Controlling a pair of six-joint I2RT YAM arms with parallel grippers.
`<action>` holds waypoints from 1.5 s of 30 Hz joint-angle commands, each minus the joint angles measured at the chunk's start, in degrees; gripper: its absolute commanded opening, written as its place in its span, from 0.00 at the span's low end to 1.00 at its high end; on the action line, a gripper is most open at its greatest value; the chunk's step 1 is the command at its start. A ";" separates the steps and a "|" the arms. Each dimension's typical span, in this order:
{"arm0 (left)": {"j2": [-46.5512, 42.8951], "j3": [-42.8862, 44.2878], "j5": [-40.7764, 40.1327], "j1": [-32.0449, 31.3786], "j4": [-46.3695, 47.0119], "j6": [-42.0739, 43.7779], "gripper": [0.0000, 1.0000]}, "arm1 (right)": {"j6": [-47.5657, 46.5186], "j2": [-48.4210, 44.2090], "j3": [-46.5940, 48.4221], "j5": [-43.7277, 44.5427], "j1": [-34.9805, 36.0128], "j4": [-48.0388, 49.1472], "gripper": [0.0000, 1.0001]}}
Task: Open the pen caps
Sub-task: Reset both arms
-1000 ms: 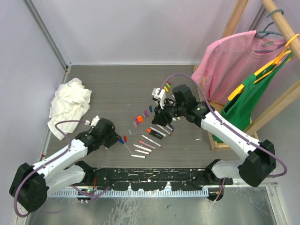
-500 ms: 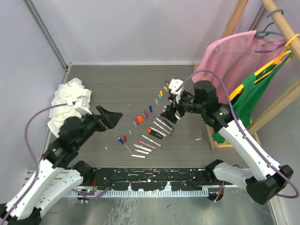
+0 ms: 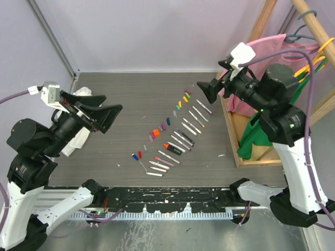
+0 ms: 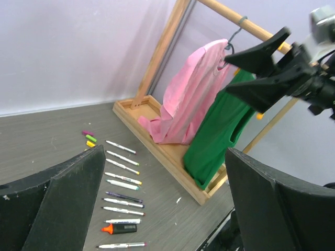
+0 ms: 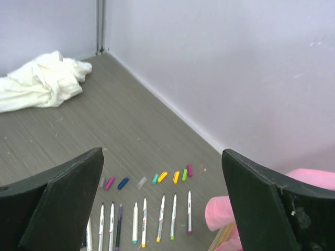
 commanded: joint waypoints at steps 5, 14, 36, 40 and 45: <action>3.08 5.76 5.03 -0.17 -6.38 4.09 0.98 | 4.46 -0.52 11.55 -2.44 -0.16 -5.89 1.00; 3.52 4.33 4.15 0.00 -7.41 2.86 0.98 | 7.85 -1.31 10.67 0.22 -0.09 -5.25 1.00; 3.52 4.33 4.15 0.00 -7.41 2.86 0.98 | 7.85 -1.31 10.67 0.22 -0.09 -5.25 1.00; 3.52 4.33 4.15 0.00 -7.41 2.86 0.98 | 7.85 -1.31 10.67 0.22 -0.09 -5.25 1.00; 3.52 4.33 4.15 0.00 -7.41 2.86 0.98 | 7.85 -1.31 10.67 0.22 -0.09 -5.25 1.00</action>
